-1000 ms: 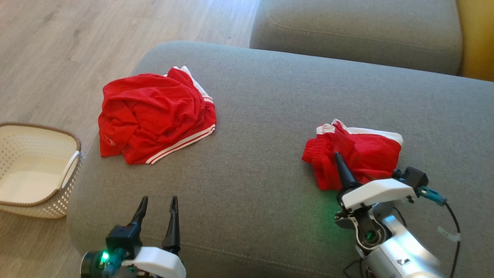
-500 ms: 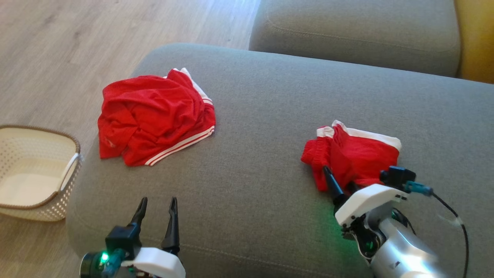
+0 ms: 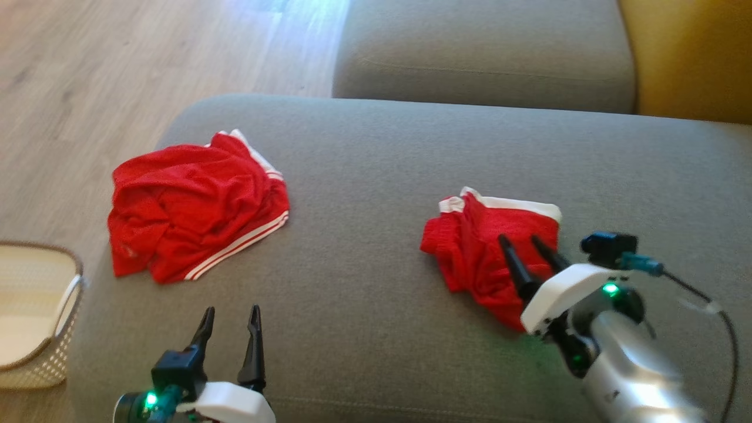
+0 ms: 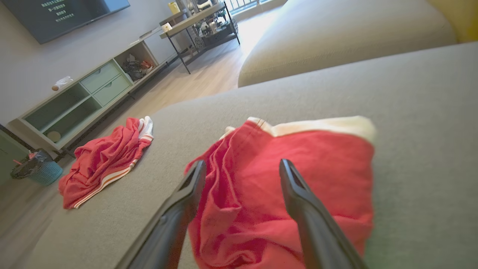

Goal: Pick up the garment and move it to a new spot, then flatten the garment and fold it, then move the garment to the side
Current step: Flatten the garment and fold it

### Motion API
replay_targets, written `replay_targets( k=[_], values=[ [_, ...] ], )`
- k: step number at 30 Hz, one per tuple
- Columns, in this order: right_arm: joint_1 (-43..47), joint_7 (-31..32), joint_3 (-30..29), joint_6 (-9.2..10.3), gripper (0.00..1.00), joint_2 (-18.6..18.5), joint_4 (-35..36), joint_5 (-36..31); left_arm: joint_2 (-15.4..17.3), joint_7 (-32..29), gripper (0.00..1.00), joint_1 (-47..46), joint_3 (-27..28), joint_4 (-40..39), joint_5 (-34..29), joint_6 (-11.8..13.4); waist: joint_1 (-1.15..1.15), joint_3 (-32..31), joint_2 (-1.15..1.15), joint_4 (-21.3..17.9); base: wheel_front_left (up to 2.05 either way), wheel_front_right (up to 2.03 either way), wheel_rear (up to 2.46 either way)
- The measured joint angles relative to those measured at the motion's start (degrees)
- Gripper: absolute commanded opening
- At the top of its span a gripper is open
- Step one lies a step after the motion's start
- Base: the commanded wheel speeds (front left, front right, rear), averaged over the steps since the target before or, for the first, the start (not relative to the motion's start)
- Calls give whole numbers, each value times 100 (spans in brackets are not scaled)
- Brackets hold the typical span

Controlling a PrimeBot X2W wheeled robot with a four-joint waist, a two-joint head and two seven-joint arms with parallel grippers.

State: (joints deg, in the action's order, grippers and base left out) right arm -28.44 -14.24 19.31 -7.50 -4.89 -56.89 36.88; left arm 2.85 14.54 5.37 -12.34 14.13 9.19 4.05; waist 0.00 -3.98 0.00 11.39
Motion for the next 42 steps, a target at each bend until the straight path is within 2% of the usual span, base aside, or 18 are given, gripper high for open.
replay_targets(
  k=[4,9,14,18,23,28,35,36,37,42],
  values=[
    [169,-8,-363,0,100,-278,586,-601,0,0,100,9,31,-109,57,5,0,-74,0,-231,0,0,0],
    [778,-14,-839,0,100,-417,1590,-1566,0,1,100,16,68,-257,90,52,0,-120,0,-545,0,0,0],
    [1569,-14,-1559,0,100,-371,2601,-2490,-1,1,100,16,66,-324,115,108,0,-109,0,-825,0,0,0],
    [2185,-15,-2095,0,100,-151,3282,-3119,-2,1,100,35,40,-368,115,160,0,-76,0,-977,0,0,0],
    [2636,-15,-2337,0,100,92,3629,-3420,-1,1,100,77,10,-380,115,208,0,-33,0,-1042,0,0,0],
    [2689,-15,-2429,0,100,136,3723,-3492,-1,1,100,141,-32,-391,115,252,0,-30,0,-1023,0,0,0],
    [2628,-14,-2163,0,100,172,3728,-3507,-1,1,100,125,-182,-353,114,197,0,50,0,-859,0,0,0],
    [2591,-14,-2084,0,41,177,3716,-3463,-2,1,100,118,-197,-339,114,194,0,70,0,-817,0,0,0],
    [2531,-14,-2016,0,0,181,3688,-3418,-1,1,100,105,-204,-319,114,192,0,92,0,-770,0,0,0],
    [2119,-4,-1702,0,0,186,3376,-3232,0,1,100,69,-260,-244,112,148,0,216,0,-478,0,0,0]
  ],
)
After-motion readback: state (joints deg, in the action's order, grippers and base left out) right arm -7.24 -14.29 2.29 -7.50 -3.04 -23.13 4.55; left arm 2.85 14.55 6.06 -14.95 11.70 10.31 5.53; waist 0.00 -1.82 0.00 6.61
